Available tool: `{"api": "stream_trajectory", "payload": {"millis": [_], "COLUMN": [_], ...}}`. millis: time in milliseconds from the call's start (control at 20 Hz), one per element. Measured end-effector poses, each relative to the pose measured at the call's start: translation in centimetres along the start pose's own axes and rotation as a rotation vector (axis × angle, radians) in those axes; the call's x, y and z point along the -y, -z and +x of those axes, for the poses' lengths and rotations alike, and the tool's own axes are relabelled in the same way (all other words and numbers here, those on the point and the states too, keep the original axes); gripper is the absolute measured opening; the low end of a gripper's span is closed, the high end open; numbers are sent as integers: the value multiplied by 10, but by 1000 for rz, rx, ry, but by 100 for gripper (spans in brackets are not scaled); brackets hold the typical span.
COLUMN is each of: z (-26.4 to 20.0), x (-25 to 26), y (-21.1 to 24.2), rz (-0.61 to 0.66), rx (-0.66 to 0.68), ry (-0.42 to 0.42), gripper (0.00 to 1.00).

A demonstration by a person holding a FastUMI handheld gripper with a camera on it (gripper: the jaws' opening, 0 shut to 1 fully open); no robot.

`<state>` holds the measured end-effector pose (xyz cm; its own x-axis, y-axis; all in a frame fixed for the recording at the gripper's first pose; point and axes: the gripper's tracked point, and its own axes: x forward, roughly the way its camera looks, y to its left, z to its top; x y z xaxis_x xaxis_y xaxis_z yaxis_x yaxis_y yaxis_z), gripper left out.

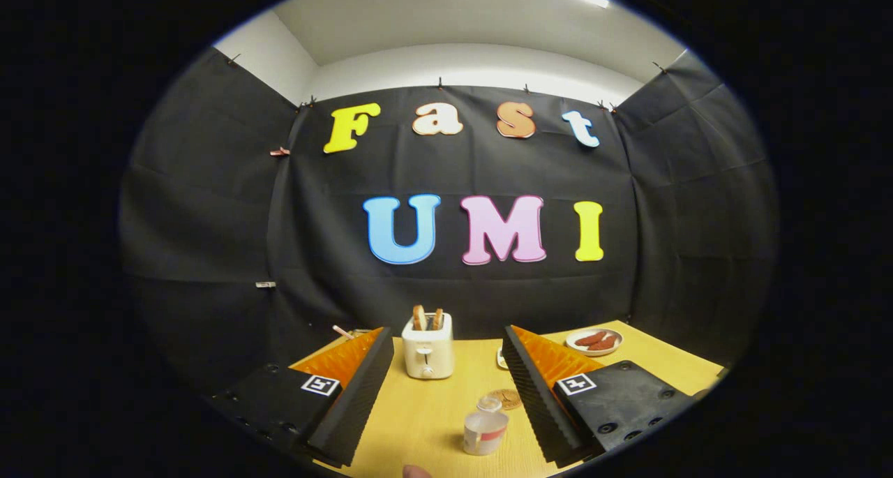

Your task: Take the bottle from table, then pour the juice into the cup, finally place the bottle on the coaster

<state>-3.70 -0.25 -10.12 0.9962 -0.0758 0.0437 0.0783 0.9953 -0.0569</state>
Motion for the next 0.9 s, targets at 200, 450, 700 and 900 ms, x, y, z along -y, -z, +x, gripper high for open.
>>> {"api": "stream_trajectory", "payload": {"millis": [200, 450, 700, 900], "z": [-3, 7, 18, 30], "x": [27, 45, 42, 35], "y": [53, 116, 165, 197], "rz": [-28, -6, -9, 7], "rx": [-54, -136, -166, -168], "ry": [68, 108, 115, 102], "gripper": [97, 96, 96, 96]}}
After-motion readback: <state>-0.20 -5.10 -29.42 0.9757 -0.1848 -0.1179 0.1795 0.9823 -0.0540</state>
